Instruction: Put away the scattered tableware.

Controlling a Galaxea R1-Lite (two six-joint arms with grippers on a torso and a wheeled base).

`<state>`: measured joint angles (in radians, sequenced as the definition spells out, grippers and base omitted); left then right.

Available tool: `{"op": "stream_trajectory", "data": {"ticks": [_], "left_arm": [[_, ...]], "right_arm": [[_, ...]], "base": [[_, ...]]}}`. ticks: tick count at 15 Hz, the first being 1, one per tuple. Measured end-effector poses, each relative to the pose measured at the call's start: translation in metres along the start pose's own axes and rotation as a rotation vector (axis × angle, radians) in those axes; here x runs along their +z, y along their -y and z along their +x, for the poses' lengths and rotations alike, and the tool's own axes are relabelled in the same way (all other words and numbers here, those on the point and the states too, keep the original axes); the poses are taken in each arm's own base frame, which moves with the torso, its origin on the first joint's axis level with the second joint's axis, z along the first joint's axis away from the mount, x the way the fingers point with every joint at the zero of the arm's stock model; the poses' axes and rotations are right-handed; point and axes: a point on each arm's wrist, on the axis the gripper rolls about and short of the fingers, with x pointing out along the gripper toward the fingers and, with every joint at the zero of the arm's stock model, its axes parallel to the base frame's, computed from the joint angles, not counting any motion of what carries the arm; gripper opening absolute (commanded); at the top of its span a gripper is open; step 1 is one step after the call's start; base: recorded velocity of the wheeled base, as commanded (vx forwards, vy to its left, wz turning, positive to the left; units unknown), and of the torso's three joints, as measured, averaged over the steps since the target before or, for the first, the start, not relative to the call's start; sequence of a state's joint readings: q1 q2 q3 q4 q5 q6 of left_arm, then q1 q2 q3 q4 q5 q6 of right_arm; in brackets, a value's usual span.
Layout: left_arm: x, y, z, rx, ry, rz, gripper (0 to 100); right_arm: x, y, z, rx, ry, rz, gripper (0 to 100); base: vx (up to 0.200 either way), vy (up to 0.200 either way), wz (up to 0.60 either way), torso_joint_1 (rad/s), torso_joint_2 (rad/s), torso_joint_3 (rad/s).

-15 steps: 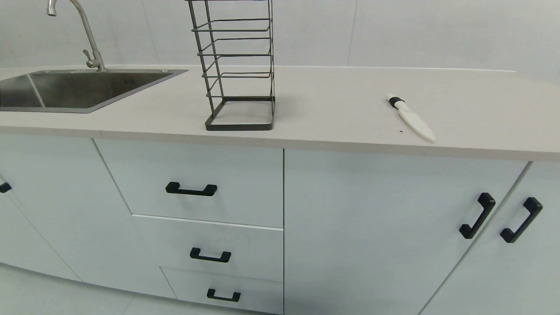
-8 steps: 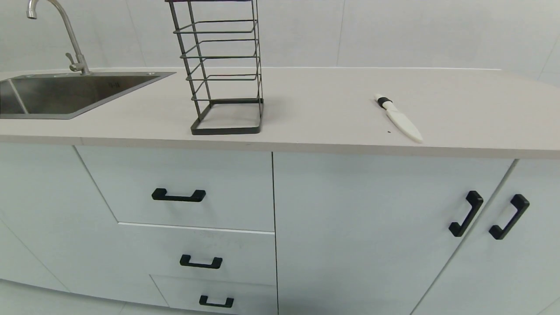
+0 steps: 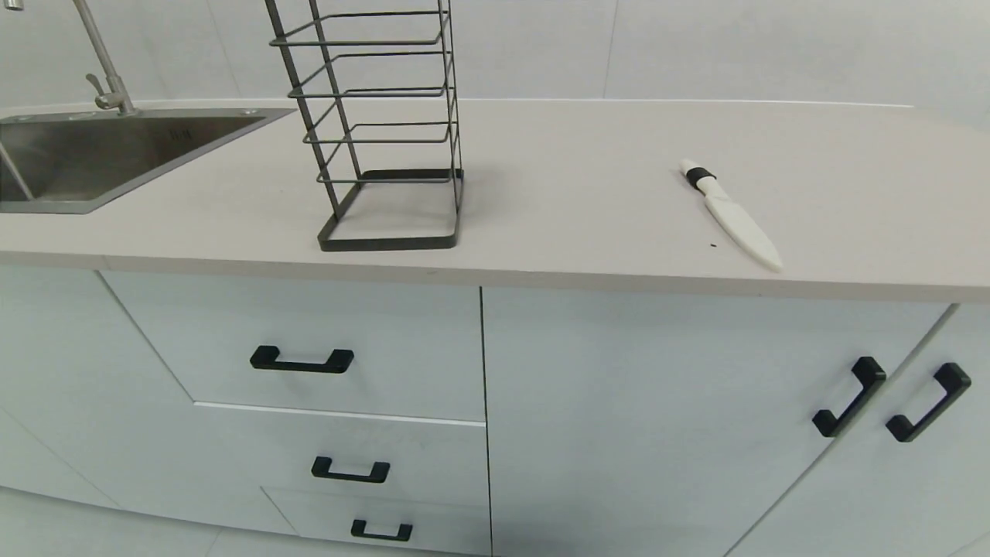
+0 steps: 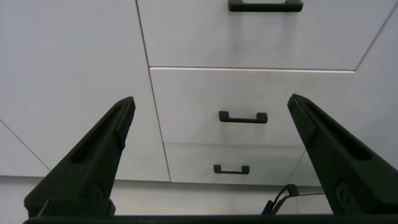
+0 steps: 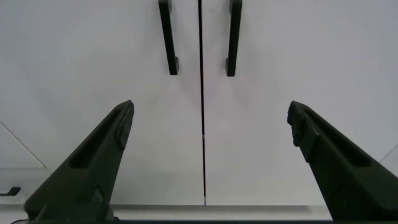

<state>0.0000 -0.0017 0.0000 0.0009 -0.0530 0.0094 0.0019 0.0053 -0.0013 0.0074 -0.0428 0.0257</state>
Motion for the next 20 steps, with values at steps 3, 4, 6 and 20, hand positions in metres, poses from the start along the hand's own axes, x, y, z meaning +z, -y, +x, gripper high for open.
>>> {"op": "stream_trajectory", "data": {"ticks": [3,4,6,20], "left_arm": [[0.0001,0.0,0.0,0.0,0.001,0.0,100],[0.0002,0.0,0.0,0.0,0.002,0.0,100],[0.0001,0.0,0.0,0.0,0.001,0.0,100],[0.0001,0.0,0.0,0.0,0.0,0.0,100]], "right_arm": [[0.0004,0.0,0.0,0.0,0.003,0.0,100],[0.0005,0.0,-0.0001,0.0,0.004,0.0,100],[0.0003,0.0,0.0,0.0,0.003,0.0,100],[0.0002,-0.0001,0.0,0.006,0.002,-0.001,100]], "base": [[0.0,0.0,0.0,0.204,-0.68,-0.219],[0.0,0.0,0.0,0.222,-0.55,-0.207],[0.0,0.0,0.0,0.239,-0.5,-0.217],[0.0,0.0,0.0,0.266,-0.5,-0.236]]}}
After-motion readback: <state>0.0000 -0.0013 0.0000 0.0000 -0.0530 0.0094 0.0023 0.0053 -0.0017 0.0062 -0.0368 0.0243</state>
